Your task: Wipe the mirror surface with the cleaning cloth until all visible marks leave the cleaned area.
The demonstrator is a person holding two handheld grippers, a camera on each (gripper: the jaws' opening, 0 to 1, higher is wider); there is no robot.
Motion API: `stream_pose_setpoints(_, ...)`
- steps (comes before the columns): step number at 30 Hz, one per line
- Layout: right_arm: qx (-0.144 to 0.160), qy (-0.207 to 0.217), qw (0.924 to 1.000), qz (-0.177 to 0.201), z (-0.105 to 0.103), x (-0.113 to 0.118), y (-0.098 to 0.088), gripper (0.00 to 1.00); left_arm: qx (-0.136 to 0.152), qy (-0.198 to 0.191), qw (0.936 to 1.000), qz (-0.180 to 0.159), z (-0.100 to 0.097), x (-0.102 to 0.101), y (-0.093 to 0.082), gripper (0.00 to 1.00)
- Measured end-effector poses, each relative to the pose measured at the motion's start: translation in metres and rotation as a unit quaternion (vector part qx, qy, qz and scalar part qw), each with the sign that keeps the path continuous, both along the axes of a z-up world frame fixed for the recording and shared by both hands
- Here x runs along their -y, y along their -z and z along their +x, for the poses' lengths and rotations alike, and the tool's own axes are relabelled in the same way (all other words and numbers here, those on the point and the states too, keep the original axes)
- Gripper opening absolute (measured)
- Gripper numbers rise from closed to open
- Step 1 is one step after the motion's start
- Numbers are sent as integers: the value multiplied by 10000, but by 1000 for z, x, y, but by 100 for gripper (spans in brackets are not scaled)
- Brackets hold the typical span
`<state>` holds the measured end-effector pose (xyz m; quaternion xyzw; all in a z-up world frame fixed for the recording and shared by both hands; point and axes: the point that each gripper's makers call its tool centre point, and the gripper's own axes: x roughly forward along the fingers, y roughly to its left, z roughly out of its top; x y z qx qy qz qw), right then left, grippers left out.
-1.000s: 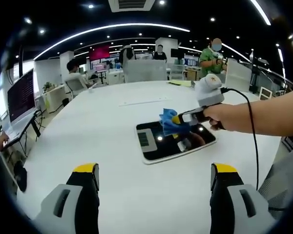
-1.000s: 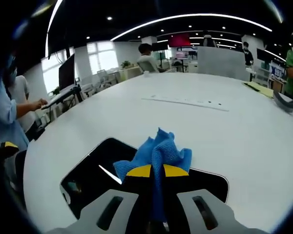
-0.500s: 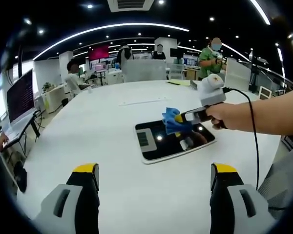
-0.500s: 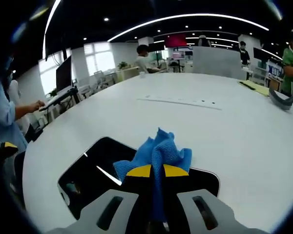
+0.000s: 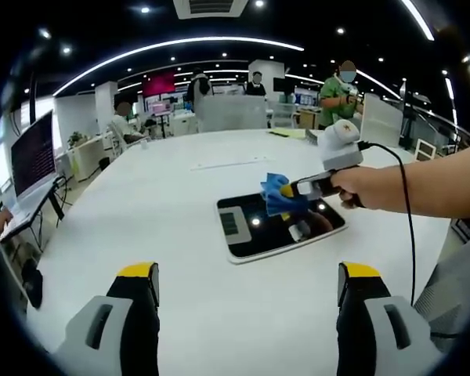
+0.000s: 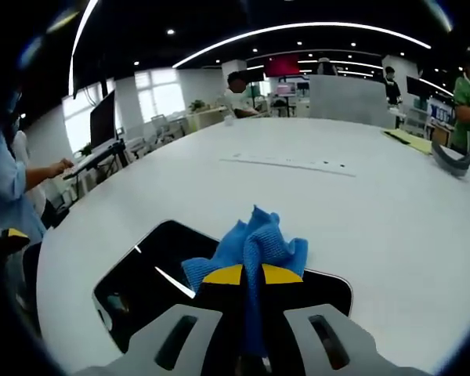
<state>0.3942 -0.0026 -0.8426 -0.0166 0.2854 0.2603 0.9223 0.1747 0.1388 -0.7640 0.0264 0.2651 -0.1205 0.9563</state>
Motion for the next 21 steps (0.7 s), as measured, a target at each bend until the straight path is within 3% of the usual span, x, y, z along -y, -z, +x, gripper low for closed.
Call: stream_pose_setpoints(21, -4, 156, 9999, 65, 2, 19, 0, 3, -24, 23, 10000, 1, 0, 1, 1, 95)
